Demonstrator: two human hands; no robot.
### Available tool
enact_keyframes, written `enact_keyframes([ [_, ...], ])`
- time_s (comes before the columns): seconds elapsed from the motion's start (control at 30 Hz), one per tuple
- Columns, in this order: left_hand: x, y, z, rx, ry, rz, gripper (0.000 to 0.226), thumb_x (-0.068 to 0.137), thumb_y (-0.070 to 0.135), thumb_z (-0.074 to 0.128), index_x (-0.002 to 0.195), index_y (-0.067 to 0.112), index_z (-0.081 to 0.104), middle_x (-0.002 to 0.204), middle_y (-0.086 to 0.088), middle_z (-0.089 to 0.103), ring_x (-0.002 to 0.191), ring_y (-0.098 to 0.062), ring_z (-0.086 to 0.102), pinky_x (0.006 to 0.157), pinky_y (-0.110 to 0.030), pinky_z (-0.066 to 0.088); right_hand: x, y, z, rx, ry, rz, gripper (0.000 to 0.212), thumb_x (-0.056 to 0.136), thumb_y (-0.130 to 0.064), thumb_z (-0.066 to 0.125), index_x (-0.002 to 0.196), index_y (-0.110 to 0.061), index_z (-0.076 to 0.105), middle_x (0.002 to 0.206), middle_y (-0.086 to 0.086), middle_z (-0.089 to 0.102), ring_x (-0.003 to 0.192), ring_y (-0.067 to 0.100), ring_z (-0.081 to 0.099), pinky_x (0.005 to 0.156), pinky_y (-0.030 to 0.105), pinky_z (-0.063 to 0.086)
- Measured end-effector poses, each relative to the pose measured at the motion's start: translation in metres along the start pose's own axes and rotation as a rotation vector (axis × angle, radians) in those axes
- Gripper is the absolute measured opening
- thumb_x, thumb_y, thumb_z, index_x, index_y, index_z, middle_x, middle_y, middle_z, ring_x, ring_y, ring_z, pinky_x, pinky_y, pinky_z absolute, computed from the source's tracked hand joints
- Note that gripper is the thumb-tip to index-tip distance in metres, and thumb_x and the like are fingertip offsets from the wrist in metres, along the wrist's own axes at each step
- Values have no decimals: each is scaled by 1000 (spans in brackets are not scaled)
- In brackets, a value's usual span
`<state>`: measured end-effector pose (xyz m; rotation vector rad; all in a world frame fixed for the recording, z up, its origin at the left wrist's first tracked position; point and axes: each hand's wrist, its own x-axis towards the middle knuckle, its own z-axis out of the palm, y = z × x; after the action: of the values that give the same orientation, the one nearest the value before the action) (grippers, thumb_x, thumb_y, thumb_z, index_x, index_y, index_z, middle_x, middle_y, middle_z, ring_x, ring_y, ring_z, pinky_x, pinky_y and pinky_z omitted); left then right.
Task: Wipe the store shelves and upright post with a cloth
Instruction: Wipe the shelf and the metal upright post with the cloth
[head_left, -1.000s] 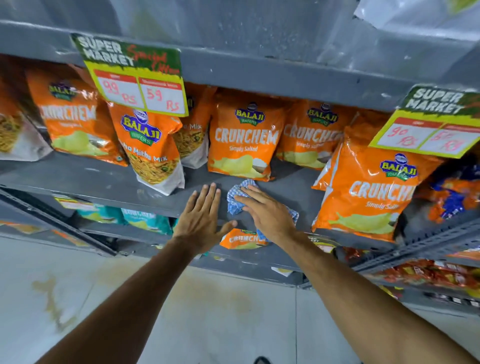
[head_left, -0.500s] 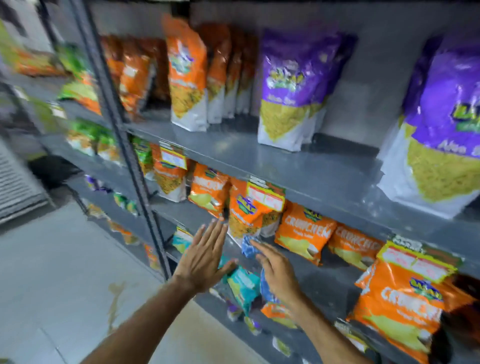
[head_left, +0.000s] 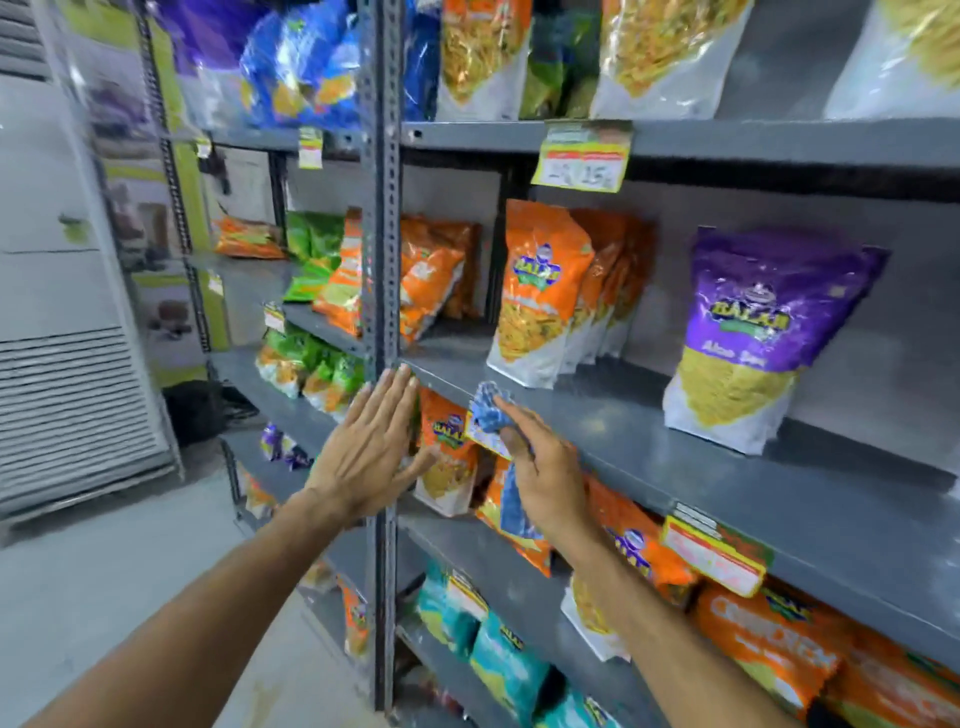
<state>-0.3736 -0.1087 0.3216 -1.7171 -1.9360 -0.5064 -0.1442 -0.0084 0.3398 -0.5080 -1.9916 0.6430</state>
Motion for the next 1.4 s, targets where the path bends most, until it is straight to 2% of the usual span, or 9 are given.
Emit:
enact_keyframes([
  [0.1, 44, -62, 4, -6, 62, 44, 92, 104, 69, 29, 165, 4, 7, 176, -12, 0, 163, -24, -4, 132, -50, 10, 54, 11, 51, -12, 78, 27, 37, 102, -11, 58, 136, -26, 62, 133, -13, 62, 121, 2, 58, 101, 11, 42],
  [0.23, 114, -133, 10, -37, 132, 104, 90, 106, 65, 31, 165, 6, -2, 175, -12, -7, 162, -23, -10, 133, -44, 1, 126, 29, 117, 27, 122, 125, 37, 103, -14, 56, 138, -24, 61, 139, -9, 63, 130, 3, 56, 111, 28, 44],
  [0.4, 204, -184, 29, -91, 252, 196, 86, 108, 58, 33, 165, 3, -2, 175, -17, -4, 162, -28, -6, 132, -50, 9, 197, 45, 156, -96, 190, 228, 38, 105, -21, 53, 143, -23, 57, 141, -5, 62, 129, 10, 57, 106, 32, 48],
  [0.57, 259, -194, 66, -180, 389, 218, 81, 110, 51, 37, 163, -3, 7, 173, -24, 4, 162, -35, 1, 133, -48, 7, 267, 90, 166, -419, 233, 359, 37, 105, -26, 50, 141, -33, 56, 99, 1, 74, 71, 15, 61, 63, 33, 45],
  [0.67, 275, -195, 89, -229, 496, 243, 77, 110, 43, 43, 162, -5, 12, 171, -27, 7, 162, -37, 5, 133, -45, 3, 318, 124, 163, -475, 205, 512, 33, 102, -30, 52, 133, -28, 64, 119, 12, 73, 106, 35, 68, 80, 40, 55],
  [0.77, 286, -197, 106, -274, 587, 273, 76, 108, 34, 47, 162, -4, 9, 170, -24, 0, 162, -36, 0, 132, -50, 7, 364, 158, 160, -487, 241, 672, 32, 99, -17, 56, 127, -9, 67, 122, 23, 69, 117, 40, 62, 93, 38, 48],
  [0.97, 294, -199, 122, -352, 698, 338, 75, 106, 30, 47, 162, -4, 11, 170, -24, 7, 161, -40, 8, 131, -53, 10, 402, 227, 148, -499, 365, 913, 31, 88, -19, 69, 114, -4, 63, 124, 21, 66, 121, 39, 61, 97, 42, 54],
  [1.17, 296, -200, 127, -380, 728, 354, 78, 103, 29, 50, 162, -2, 10, 170, -21, 6, 161, -35, 4, 131, -51, 9, 402, 277, 154, -646, 171, 989, 27, 87, -26, 68, 112, -17, 73, 121, 12, 72, 118, 36, 64, 100, 42, 54],
  [1.4, 295, -200, 123, -414, 719, 339, 81, 100, 26, 58, 161, -2, 13, 168, -20, 11, 161, -31, 0, 131, -50, 9, 356, 201, 190, -724, 15, 831, 24, 90, -22, 57, 109, -20, 70, 115, 11, 72, 107, 36, 67, 90, 40, 56],
])
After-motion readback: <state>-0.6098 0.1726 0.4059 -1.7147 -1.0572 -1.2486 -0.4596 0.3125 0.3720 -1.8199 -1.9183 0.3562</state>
